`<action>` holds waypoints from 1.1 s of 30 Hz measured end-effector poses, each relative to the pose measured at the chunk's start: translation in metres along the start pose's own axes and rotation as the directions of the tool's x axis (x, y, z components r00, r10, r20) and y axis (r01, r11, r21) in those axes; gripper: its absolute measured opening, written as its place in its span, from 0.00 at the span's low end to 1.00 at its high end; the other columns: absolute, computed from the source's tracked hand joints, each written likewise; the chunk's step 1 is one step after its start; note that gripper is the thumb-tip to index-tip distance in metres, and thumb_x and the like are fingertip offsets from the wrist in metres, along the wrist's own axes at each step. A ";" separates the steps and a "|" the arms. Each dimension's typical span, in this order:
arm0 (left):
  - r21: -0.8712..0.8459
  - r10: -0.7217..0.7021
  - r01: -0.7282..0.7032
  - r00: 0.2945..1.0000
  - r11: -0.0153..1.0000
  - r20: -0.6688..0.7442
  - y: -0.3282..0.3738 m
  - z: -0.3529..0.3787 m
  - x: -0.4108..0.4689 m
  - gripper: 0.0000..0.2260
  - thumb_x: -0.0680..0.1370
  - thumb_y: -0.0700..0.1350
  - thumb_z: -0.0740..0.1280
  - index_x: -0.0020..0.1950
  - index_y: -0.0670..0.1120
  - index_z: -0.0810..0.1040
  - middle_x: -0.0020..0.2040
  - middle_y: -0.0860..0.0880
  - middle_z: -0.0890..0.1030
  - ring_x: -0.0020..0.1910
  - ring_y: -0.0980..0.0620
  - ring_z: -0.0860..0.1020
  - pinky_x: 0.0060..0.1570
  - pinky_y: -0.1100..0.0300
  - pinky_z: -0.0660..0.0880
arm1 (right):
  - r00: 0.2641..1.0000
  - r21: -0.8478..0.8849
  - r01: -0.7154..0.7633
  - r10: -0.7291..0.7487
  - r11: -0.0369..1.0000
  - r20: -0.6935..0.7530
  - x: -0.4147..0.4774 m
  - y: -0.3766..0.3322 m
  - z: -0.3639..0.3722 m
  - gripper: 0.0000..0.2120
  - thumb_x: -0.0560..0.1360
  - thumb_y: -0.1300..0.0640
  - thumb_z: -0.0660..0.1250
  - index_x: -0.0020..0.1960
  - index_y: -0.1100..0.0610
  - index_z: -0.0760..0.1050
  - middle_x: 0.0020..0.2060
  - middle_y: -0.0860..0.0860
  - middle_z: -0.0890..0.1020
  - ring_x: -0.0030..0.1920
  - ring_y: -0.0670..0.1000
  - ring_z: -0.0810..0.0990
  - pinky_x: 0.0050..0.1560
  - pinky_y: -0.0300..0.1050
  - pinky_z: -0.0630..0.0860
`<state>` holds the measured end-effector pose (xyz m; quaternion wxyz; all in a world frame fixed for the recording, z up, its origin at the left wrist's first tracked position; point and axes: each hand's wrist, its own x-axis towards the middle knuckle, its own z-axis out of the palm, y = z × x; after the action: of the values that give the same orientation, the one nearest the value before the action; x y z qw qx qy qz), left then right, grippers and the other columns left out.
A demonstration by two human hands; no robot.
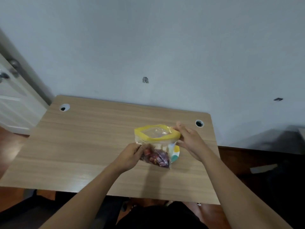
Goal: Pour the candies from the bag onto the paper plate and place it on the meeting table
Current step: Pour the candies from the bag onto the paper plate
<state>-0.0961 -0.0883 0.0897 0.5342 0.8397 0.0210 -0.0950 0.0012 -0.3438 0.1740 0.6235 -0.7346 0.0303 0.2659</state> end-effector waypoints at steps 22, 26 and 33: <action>-0.286 -0.346 0.404 0.909 0.869 0.233 -0.012 0.090 0.043 0.16 0.89 0.58 0.54 0.67 0.60 0.79 0.60 0.61 0.88 0.62 0.65 0.84 0.63 0.68 0.78 | 0.984 -0.249 -0.170 0.176 0.954 0.001 0.010 0.144 0.012 0.23 0.81 0.36 0.67 0.55 0.56 0.83 0.49 0.62 0.88 0.48 0.50 0.86 0.55 0.52 0.81; -0.237 -0.464 0.523 0.846 0.819 0.263 -0.032 0.105 0.048 0.20 0.87 0.62 0.57 0.72 0.55 0.80 0.66 0.53 0.86 0.66 0.54 0.83 0.74 0.53 0.75 | 0.982 -0.229 -0.188 0.190 0.955 -0.015 0.015 0.162 0.006 0.12 0.84 0.53 0.68 0.66 0.49 0.81 0.57 0.47 0.89 0.59 0.45 0.87 0.65 0.48 0.81; -0.208 -0.556 0.618 0.780 0.758 0.287 -0.055 0.123 0.053 0.25 0.85 0.63 0.61 0.78 0.54 0.76 0.70 0.55 0.84 0.68 0.55 0.82 0.76 0.51 0.73 | 0.971 -0.308 -0.231 0.238 0.923 -0.016 0.037 0.207 0.000 0.21 0.79 0.44 0.69 0.69 0.49 0.80 0.58 0.46 0.88 0.60 0.47 0.87 0.67 0.54 0.81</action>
<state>-0.0688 -0.1786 -0.0198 0.5933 0.6875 0.2422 -0.3415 -0.0448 -0.3789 -0.0277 0.4654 -0.8109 0.0696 0.3479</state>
